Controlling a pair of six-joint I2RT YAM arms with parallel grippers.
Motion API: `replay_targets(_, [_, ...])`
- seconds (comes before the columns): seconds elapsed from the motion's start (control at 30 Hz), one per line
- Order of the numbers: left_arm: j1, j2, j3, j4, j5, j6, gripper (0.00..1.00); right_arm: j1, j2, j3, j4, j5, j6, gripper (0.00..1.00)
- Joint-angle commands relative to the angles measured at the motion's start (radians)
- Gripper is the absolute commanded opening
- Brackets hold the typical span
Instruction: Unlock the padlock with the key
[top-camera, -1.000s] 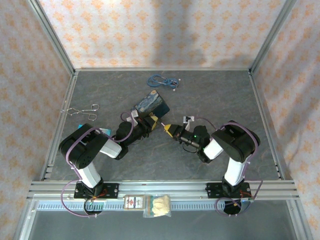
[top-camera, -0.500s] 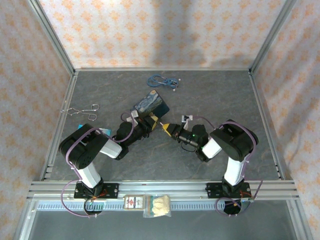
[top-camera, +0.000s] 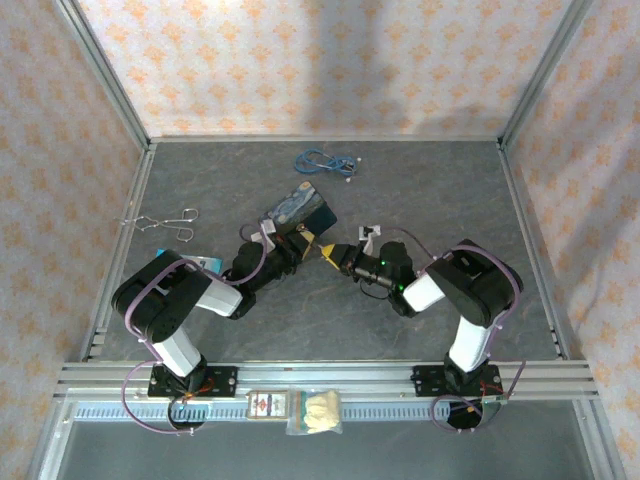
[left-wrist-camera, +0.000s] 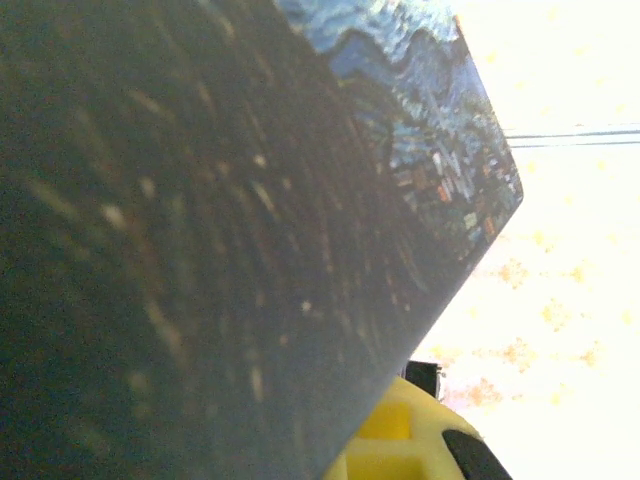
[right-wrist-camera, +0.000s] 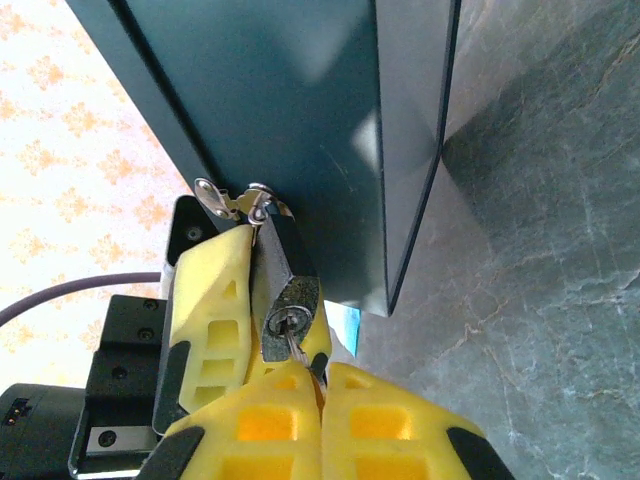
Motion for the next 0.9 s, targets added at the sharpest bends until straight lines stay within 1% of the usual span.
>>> replay_targets(0.0, [-0.044,-0.059,0.027,-0.060,0.129,0.079,0.00,-0.021,-0.057,0.064,-0.059,-0.056,-0.014,0.00])
replay_targets(0.07, [-0.044,-0.070,0.027,-0.069,0.149,0.098,0.00,-0.039,-0.060,0.076,-0.080,-0.074,-0.016,0.00])
replay_targets(0.17, [-0.044,-0.064,0.033,-0.061,0.177,0.100,0.00,-0.056,-0.046,0.076,-0.066,-0.088,-0.018,0.00])
replay_targets(0.27, [-0.046,-0.051,0.032,-0.014,0.180,0.071,0.00,-0.054,-0.012,0.070,0.022,-0.097,0.020,0.00])
replay_targets(0.4, [-0.059,-0.025,0.035,0.064,0.159,0.017,0.00,-0.037,0.025,0.058,0.127,-0.062,0.080,0.00])
replay_targets(0.57, [-0.075,0.000,0.045,0.128,0.149,-0.015,0.00,-0.028,0.030,0.029,0.187,0.003,0.131,0.00])
replay_targets(0.63, [-0.078,0.009,0.045,0.154,0.156,-0.025,0.00,-0.033,0.038,0.028,0.207,0.008,0.162,0.00])
replay_targets(0.7, [-0.079,0.016,0.044,0.169,0.171,-0.029,0.00,-0.039,0.061,0.047,0.230,-0.018,0.184,0.00])
replay_targets(0.77, [-0.081,0.015,0.041,0.176,0.190,-0.028,0.00,-0.045,0.072,0.072,0.209,-0.042,0.146,0.00])
replay_targets(0.8, [-0.080,0.014,0.039,0.186,0.203,-0.027,0.00,-0.048,0.066,0.085,0.180,-0.056,0.086,0.00])
replay_targets(0.83, [-0.081,0.014,0.038,0.192,0.217,-0.026,0.00,-0.049,0.056,0.096,0.115,-0.058,0.009,0.00])
replay_targets(0.87, [-0.082,0.012,0.038,0.189,0.234,-0.024,0.00,-0.048,0.033,0.111,0.011,-0.047,-0.065,0.00])
